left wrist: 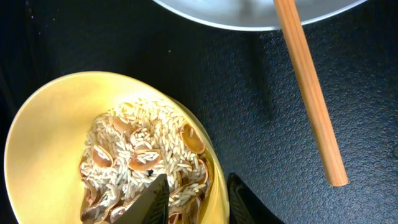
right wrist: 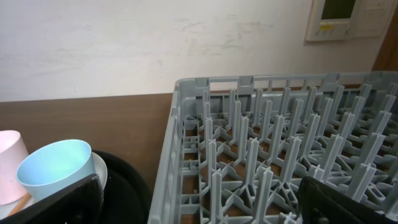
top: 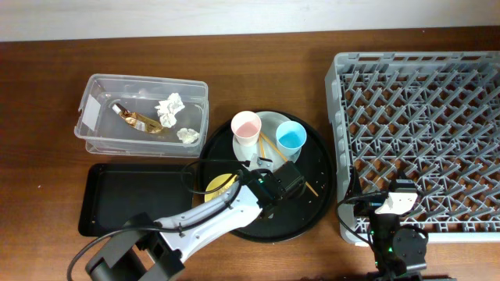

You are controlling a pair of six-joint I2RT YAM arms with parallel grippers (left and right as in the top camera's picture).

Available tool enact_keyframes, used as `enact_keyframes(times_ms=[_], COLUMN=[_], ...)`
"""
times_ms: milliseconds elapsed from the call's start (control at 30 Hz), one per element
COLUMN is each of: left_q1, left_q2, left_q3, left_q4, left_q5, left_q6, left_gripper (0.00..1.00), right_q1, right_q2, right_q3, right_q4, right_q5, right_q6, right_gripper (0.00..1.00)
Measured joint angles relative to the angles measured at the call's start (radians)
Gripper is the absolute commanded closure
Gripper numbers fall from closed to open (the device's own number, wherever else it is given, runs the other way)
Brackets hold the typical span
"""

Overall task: Sort waste into correct bins and load items into the dishwasher rack
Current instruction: 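Grasp the rim of the yellow noodle bowl with the left gripper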

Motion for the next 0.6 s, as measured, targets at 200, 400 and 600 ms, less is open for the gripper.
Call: enact_keyframes(times_ms=[200, 400, 600], left_q1=[0.000, 0.000, 0.000], left_q2=[0.000, 0.000, 0.000], left_q3=[0.000, 0.000, 0.000], left_q4=[0.011, 0.021, 0.065], left_q5=[0.011, 0.015, 0.015], left_q6=[-0.010, -0.109, -0.170], left_gripper=[0.70, 0.71, 0.71], right_q1=[0.000, 0.000, 0.000], right_q2=[0.000, 0.000, 0.000], right_q3=[0.000, 0.000, 0.000], right_q4=[0.000, 0.000, 0.000], right_q5=[0.000, 0.000, 0.000], right_q6=[0.000, -0.001, 0.000], right_gripper=[0.02, 0.01, 0.02])
